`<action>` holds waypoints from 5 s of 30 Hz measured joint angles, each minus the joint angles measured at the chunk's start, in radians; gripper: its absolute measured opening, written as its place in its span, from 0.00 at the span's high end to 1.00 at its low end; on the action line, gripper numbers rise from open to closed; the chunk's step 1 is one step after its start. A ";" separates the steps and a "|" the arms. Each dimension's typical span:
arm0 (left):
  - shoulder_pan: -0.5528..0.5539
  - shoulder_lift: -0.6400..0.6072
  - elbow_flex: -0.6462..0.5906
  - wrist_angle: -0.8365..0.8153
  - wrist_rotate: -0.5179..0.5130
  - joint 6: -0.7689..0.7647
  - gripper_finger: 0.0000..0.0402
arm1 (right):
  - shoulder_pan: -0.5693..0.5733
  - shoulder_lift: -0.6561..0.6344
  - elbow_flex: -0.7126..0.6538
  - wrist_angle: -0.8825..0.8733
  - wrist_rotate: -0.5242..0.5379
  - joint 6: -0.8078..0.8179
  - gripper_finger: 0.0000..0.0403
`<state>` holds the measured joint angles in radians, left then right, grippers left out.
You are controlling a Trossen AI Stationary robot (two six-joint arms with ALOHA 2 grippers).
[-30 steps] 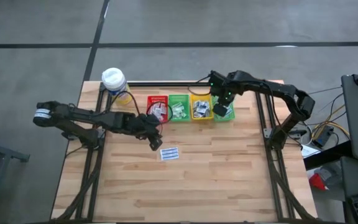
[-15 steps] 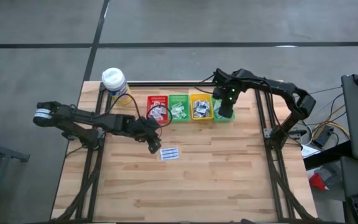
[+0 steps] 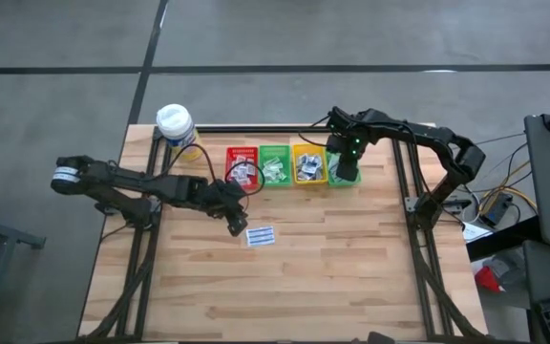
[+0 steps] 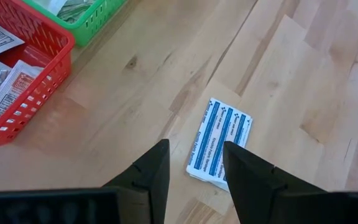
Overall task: Pick & Place First Aid Supplies
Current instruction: Put the blue fingertip bandage into the right green bin
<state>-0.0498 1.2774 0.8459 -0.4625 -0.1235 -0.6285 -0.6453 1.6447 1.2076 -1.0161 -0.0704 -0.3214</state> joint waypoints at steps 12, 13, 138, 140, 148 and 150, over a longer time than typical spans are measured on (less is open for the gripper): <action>0.000 0.000 0.000 0.001 0.000 0.004 0.65 | -0.003 0.000 0.026 0.007 0.319 -0.012 0.61; 0.000 0.000 0.000 0.002 0.000 0.004 0.65 | -0.003 0.000 0.032 0.006 0.332 -0.010 0.60; -0.355 -0.502 -0.360 -0.110 -0.192 -0.234 0.66 | 0.677 0.510 0.483 0.121 -0.266 0.034 0.84; -0.355 -0.502 -0.360 -0.110 -0.193 -0.233 0.66 | 0.680 0.506 0.498 0.147 -0.266 0.003 0.83; -0.355 -0.502 -0.360 -0.113 -0.219 -0.228 0.66 | 0.687 0.516 0.524 0.225 -0.267 -0.081 0.75; -0.355 -0.502 -0.360 -0.113 -0.220 -0.229 0.66 | 0.688 0.521 0.520 0.228 -0.267 -0.100 0.73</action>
<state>-0.4049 0.7757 0.4854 -0.5754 -0.3431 -0.8570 0.0425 2.1654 1.7279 -0.7884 -0.3374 -0.4217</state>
